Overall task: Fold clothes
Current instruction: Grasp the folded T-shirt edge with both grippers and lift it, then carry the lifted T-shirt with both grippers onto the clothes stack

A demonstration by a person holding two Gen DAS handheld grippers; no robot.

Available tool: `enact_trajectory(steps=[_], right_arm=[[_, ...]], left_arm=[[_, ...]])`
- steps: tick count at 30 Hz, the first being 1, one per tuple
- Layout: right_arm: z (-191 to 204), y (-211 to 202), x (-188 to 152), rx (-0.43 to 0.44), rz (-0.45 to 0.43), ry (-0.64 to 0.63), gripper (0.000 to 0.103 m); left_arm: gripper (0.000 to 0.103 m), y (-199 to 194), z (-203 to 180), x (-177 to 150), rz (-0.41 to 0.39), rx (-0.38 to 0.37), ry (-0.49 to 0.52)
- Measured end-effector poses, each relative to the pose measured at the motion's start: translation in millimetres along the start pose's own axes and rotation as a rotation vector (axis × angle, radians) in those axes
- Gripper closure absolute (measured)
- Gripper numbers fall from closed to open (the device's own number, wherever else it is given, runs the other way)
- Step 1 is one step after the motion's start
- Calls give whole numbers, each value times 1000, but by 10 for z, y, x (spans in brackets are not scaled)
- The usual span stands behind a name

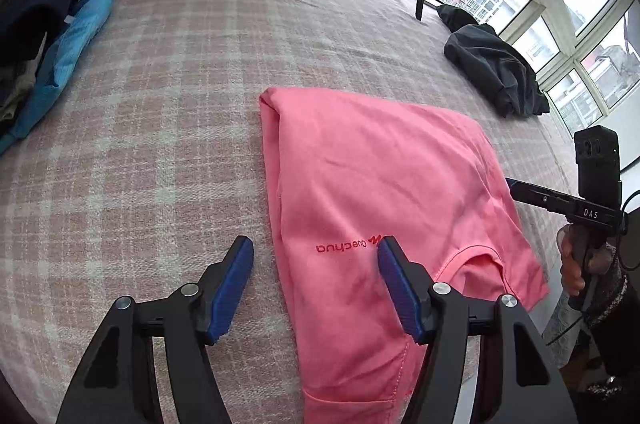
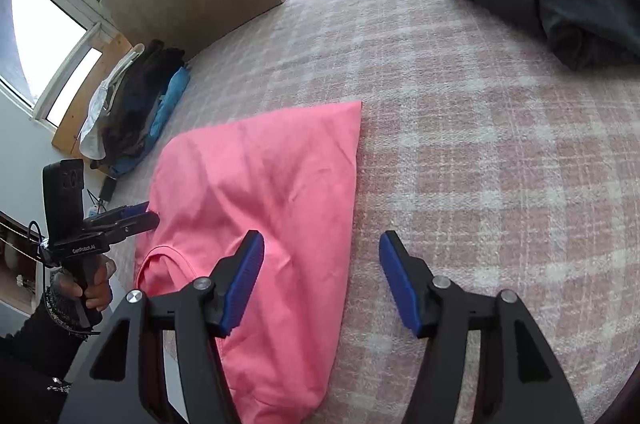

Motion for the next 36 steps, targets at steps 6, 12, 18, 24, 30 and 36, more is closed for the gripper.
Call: enact_trajectory(steps=[6,12,18,24,30,36], right_arm=[[316,128,-53,-43,29,-168,43],[486,263,-79,14,45,-154,62],[529,182,-87,30,19,-125,88],[830,-95,48,80,-60,-179,89],[1480,-320,388,166,-164,-248,89],[2415,-368,750,263,-264,-339,89]], left_arm=[[42,85,-187,2,7,-8,54],[64,166,-385,-2,-3,-22,114],[89,101,-461,47,-52,-52,77],[90,-352,-568,204,-166,-35,100],[90,-1020,-383,492,-306,15,113],[89,-1766,140,800,-449,97,164]])
Point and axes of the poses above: each gripper's, at about its wrist camera, not at the fingertips, and y roughly the way its jaws point, z to its left, x to its top, the point moved 2 cm from there along y, roughly the way its jaws point, and after that the axes turned 12 degrees about -z, right-handed, at the moved point
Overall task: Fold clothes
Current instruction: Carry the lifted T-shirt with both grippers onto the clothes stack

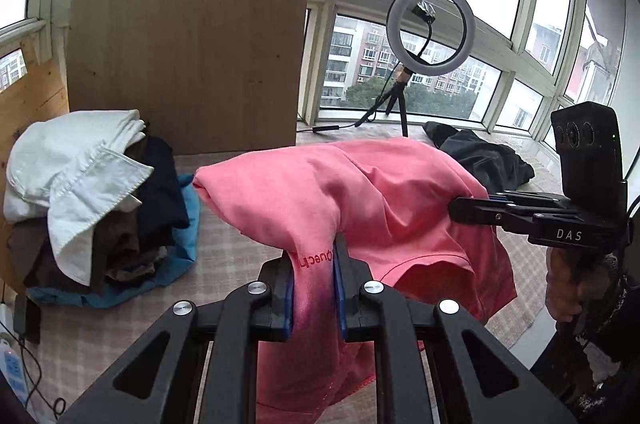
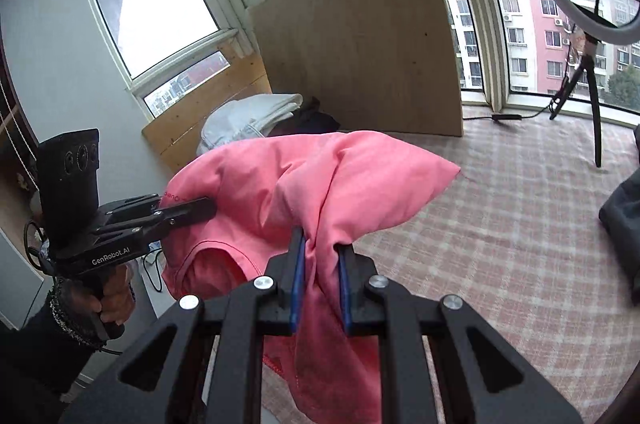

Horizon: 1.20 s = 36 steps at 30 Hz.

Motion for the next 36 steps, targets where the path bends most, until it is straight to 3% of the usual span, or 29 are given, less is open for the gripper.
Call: enact_trajectory(steps=[10,15,20,23,24,25,27,28,30,32,36], right_arm=[[1355,1311,765,79,-112,-79,89],[1736,1980,983,63,-127,-85,89],[1895,2484,1165,35,-133,-97,89],[1846,2814,1212,12,-121,-110,88],[1807,2956,1195,3,-101,-123,86],[1740,3143,1115,3,-31,-148,80],[1506,3434,925,-80,151,-179,74],[1375,3442,886,-116,177,-149,74],[1137,3312,916,-43,128,-27,70],[915,3225,1007,3,74,88,46],[612,3492,1166,-71,63,152,46]], left_arm=[[89,-515,1713,707,-103,126,80],[89,-456,2457,937,-123,147,87],[89,-242,2901,1112,-129,144,111],[83,-1,3189,1139,-99,162,128],[68,164,3337,1095,-35,197,120],[61,316,3499,1019,35,242,77],[64,495,3771,873,120,299,-7],[64,480,3841,836,108,311,-25],[64,374,3843,823,50,318,-16],[64,318,3726,841,6,250,-22],[63,477,3243,890,2,73,34]])
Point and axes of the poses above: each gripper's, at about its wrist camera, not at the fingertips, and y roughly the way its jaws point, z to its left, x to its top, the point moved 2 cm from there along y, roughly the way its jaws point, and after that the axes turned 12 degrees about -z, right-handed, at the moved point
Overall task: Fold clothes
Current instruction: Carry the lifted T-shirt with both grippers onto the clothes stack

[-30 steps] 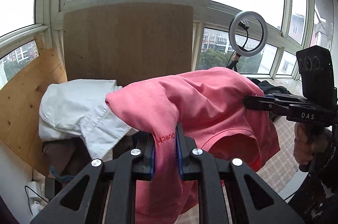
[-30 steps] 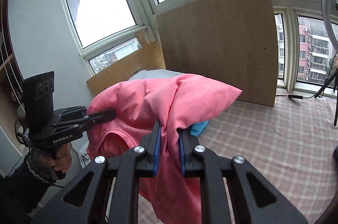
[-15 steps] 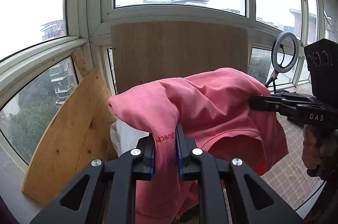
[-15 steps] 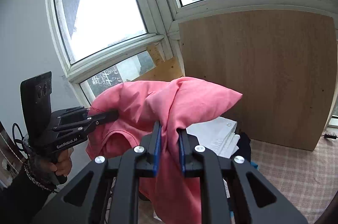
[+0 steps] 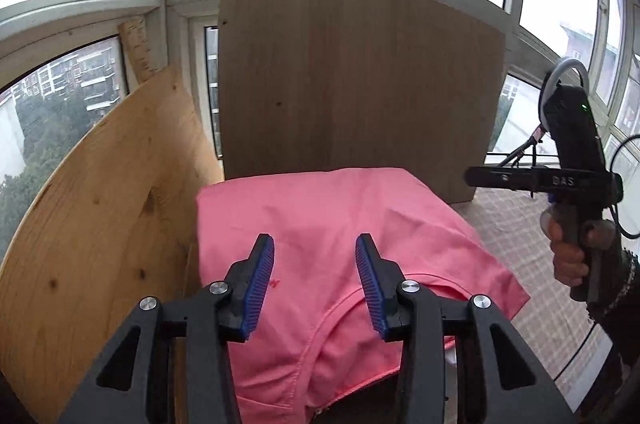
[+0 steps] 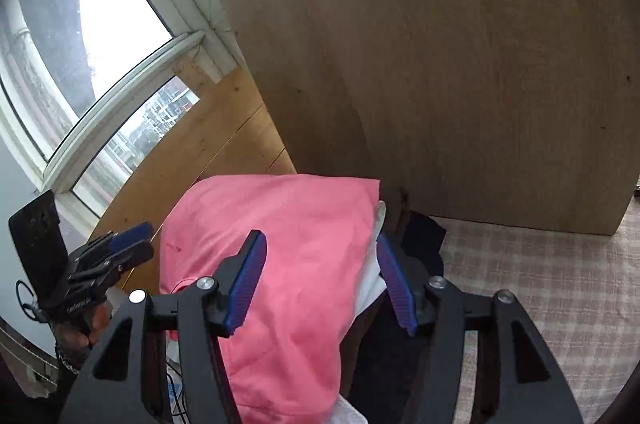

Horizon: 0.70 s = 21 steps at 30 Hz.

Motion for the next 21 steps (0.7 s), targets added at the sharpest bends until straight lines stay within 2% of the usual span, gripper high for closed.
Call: enact_trajectory(steps=[3,5,7,8,10,12,14,16,18,21], right_arm=[[-23,240,116,2,-10,13,46],[85,368,138,35,-20,-8,46],[202,519,13,16,31,-96,46],[233,610,-107,-35,82,-174,46],[224,697,-350,-120,168,-320,47],[186,469,-343,-112,110,-309,47],[241,168,-235,-67,22,-268,47],[402,-46,-167,-39,-50,-278,47],[565,-128,-173,-7,-62,-301,47],[762,-72,-326,22,-23,-346,47]], left_arm=[[59,207,-431,-12,-4,-101,84],[59,425,-598,-127,39,-117,112],[60,627,-656,-363,110,-135,108],[60,701,-663,-489,144,-141,100],[61,592,-629,-642,140,-157,80],[61,302,-515,-616,100,-169,17],[60,4,-319,-476,37,-148,-69],[57,-133,-92,-305,-10,-64,-94],[57,-146,135,-148,-32,42,-101],[57,157,408,-103,22,137,-94]])
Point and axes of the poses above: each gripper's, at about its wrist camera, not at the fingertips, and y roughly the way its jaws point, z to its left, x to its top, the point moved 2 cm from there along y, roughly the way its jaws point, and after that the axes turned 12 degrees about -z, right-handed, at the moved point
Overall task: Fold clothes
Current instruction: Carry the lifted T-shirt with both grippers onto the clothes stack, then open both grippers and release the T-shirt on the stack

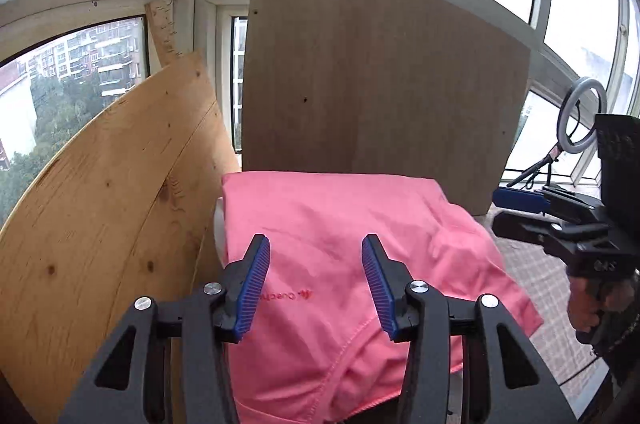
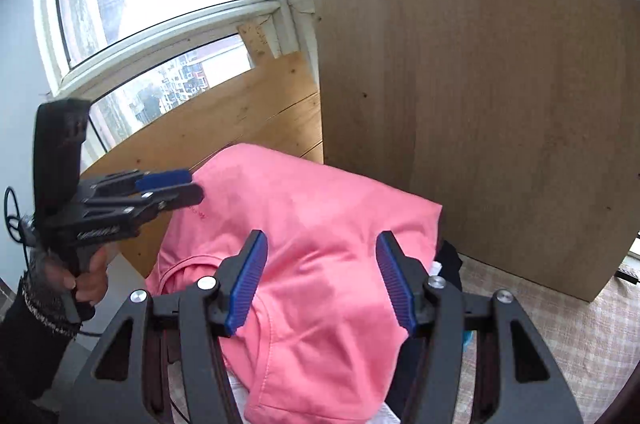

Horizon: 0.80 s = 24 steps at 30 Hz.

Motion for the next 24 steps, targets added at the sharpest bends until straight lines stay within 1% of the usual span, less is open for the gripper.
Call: enact_trajectory(steps=[1,2,3,4,5,6,7,8,9,11,12,14,15,16,18,20,22,23,24], right_arm=[[68,23,-70,-12,17,-25,47],[130,45,-162,-7,47,-38,47],[184,58,-274,15,86,-42,47],[252,40,-402,33,126,-60,47],[326,-30,-529,21,151,-123,47],[399,-100,-655,8,175,-186,47],[456,-203,-752,-31,183,-262,47],[485,-330,-820,-75,181,-312,47],[483,-456,-842,-96,175,-315,47],[448,-712,-784,-83,131,-238,47],[445,-800,-743,-82,102,-205,47],[457,-920,-676,-77,52,-154,47],[480,-911,-679,-73,44,-140,47],[504,-899,-682,-69,37,-126,46],[586,-769,-734,-56,65,-92,46],[660,-630,-829,-34,96,-71,46],[674,-535,-1000,-32,183,-50,46],[676,-536,-1101,-27,232,-42,46],[677,-575,-1184,-30,263,-42,46]], left_arm=[[58,108,49,-49,26,44,19],[58,215,99,-100,53,86,38],[56,313,150,-167,86,115,54],[55,399,184,-217,112,127,49],[55,433,218,-250,125,120,35],[55,415,245,-256,126,116,22],[55,328,264,-232,117,116,5],[55,232,277,-209,105,116,-8],[57,67,251,-191,76,113,-1],[57,-261,199,-160,18,107,15],[57,-407,161,-193,4,98,20],[56,-598,94,-307,-3,70,18],[55,-629,49,-382,8,59,23],[54,-611,40,-462,27,67,28],[54,-511,-18,-588,68,78,15],[54,-502,-6,-745,106,55,-21],[54,-521,-24,-907,152,59,-17],[54,-582,-49,-1003,172,64,-11],[54,-666,-64,-1079,182,61,-16]])
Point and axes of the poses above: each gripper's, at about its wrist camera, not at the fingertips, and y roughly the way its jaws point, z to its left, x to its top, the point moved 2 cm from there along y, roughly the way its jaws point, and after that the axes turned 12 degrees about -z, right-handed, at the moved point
